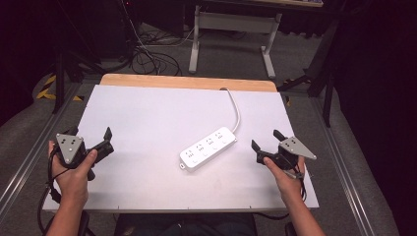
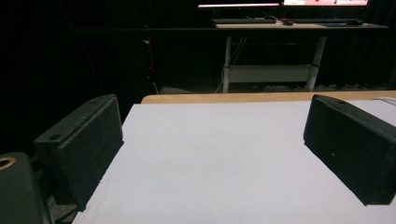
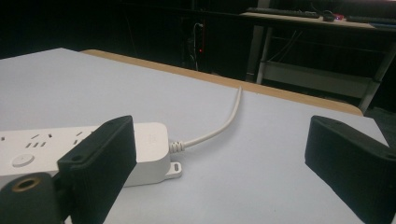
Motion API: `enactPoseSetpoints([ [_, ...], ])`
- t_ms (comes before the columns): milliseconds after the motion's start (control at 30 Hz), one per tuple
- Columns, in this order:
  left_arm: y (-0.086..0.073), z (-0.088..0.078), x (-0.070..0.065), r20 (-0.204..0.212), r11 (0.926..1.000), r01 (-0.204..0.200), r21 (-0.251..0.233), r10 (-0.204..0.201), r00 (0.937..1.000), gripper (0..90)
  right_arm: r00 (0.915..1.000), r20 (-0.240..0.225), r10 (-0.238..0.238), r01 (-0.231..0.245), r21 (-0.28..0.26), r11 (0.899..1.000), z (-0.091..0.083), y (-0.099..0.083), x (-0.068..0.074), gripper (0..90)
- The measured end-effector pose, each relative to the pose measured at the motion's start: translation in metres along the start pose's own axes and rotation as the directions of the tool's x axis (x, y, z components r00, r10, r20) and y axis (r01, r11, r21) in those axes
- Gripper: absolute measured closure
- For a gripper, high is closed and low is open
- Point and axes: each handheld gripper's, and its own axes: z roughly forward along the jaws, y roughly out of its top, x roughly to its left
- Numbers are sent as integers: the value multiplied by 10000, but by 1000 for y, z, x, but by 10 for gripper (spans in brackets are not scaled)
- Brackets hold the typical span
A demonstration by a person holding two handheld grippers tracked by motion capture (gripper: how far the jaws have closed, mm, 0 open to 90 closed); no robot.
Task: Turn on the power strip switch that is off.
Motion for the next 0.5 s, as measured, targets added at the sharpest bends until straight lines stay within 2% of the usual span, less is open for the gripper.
enactPoseSetpoints([
  [300,0,0,0,13,10000,-22,18,22,10000,54,10000,47,23,-23,-12,10000,0,0,0,110],
  [400,0,1,0,16,10000,-41,10,41,10000,54,10000,59,22,-21,-75,10000,-1,1,0,192],
  [433,0,1,0,16,10000,-41,10,41,10000,55,10000,59,22,-21,-75,10000,-1,1,0,192],
  [467,0,1,0,20,10000,-48,6,48,10000,55,10000,55,-25,26,-90,10000,-1,1,0,252],
  [500,0,1,0,31,10000,-47,15,47,10000,55,10000,41,-39,39,-105,9999,-2,2,0,269],
])
